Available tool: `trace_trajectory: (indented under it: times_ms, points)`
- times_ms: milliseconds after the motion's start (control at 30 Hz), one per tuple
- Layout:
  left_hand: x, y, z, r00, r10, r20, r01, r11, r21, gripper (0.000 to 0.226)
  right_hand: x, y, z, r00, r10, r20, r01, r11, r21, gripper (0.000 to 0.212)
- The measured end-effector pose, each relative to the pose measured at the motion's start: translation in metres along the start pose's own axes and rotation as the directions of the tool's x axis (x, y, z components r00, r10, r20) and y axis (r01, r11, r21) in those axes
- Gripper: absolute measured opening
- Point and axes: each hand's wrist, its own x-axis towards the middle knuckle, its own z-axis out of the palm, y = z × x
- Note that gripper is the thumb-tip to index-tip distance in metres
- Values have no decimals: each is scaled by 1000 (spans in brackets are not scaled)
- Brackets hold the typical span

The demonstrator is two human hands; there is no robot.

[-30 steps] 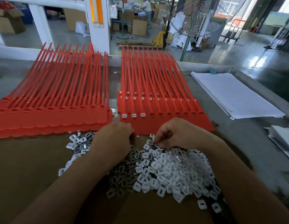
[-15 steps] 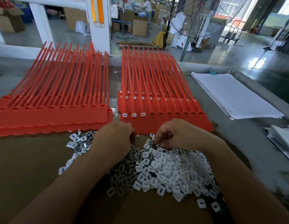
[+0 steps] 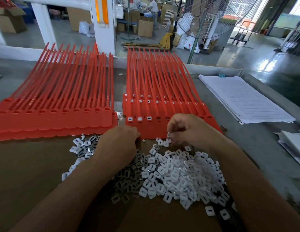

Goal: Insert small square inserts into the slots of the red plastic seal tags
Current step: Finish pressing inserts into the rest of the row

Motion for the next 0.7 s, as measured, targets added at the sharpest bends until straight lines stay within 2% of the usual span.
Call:
trace_trajectory:
  times_ms: [133, 367, 533, 700]
  points:
    - [0, -1, 0, 1000, 0, -2, 0, 1000, 1, 39, 4, 4, 1, 999, 37, -30, -37, 999, 3, 10]
    - [-2, -1, 1, 1000, 0, 4, 0, 1000, 2, 40, 10, 9, 2, 990, 16, -139, -19, 1000, -24, 25]
    - [-2, -1, 0, 1000, 10, 22, -11, 1000, 16, 39, 22, 4, 5, 989, 36, -145, -33, 999, 25, 23]
    - [-3, -2, 1, 1000, 11, -6, -11, 1000, 16, 34, 43, -2, 7, 971, -64, -231, 34, 990, -134, 27]
